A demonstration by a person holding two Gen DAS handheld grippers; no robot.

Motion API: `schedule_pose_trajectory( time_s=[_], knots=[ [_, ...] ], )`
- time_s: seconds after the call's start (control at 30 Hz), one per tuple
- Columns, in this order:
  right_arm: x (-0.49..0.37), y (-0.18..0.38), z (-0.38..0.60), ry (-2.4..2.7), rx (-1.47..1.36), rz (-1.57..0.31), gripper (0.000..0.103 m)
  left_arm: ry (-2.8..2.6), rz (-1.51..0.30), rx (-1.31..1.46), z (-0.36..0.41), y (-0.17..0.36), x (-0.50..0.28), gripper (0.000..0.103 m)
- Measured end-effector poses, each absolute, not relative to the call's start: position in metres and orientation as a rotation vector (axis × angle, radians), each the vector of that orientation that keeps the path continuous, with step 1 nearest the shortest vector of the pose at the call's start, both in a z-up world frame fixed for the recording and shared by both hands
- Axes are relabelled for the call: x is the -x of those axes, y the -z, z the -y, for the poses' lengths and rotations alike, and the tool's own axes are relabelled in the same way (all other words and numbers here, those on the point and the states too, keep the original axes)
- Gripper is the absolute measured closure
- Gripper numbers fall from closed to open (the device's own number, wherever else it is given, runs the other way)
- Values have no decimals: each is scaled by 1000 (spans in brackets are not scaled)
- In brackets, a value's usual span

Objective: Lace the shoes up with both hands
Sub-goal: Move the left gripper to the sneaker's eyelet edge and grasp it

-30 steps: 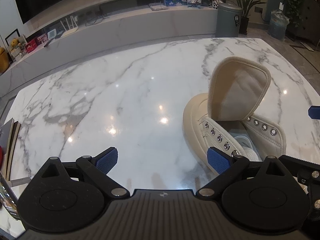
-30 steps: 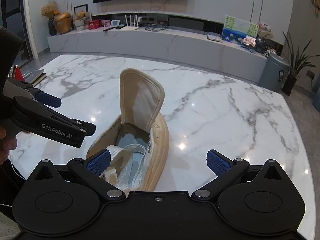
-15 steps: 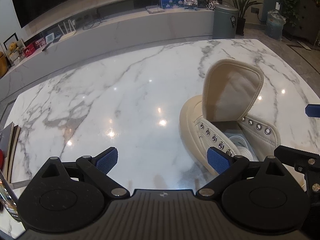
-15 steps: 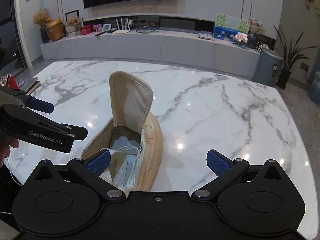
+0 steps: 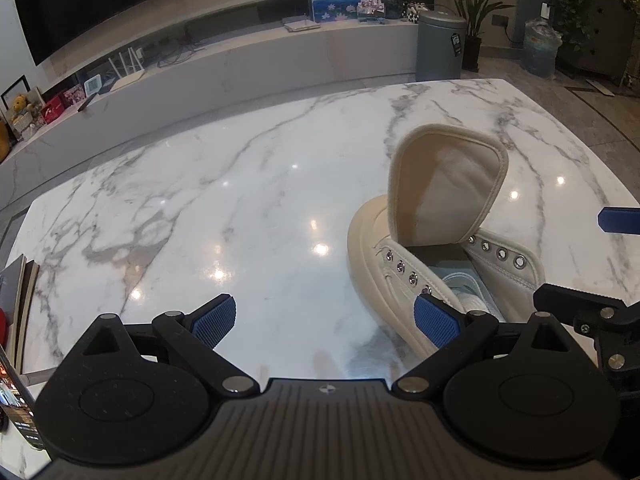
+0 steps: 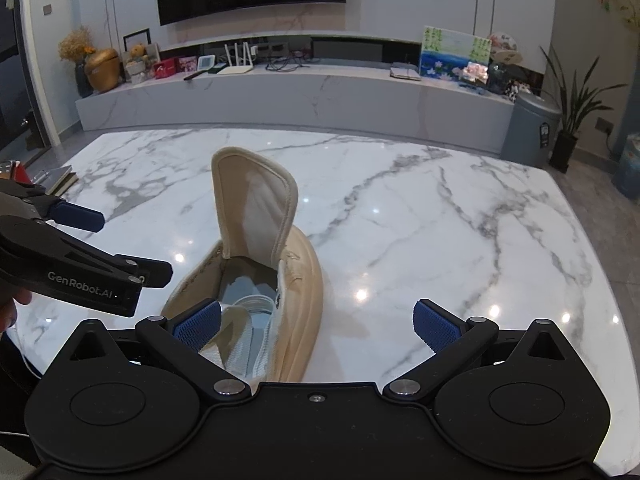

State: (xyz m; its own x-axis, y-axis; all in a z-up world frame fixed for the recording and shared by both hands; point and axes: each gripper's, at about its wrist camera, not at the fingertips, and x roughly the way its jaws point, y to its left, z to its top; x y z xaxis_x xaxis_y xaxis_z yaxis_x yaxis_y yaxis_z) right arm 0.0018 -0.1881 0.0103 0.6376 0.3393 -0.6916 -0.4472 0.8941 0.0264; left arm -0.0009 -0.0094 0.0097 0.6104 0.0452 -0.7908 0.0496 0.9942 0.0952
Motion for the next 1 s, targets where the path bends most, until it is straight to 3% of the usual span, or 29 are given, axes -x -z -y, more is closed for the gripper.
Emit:
schedule_pose_trajectory(
  time_s=[1.0],
  knots=[
    [2, -9, 184, -477, 195, -758, 1, 26, -920, -128, 20, -9, 0, 6]
  ],
)
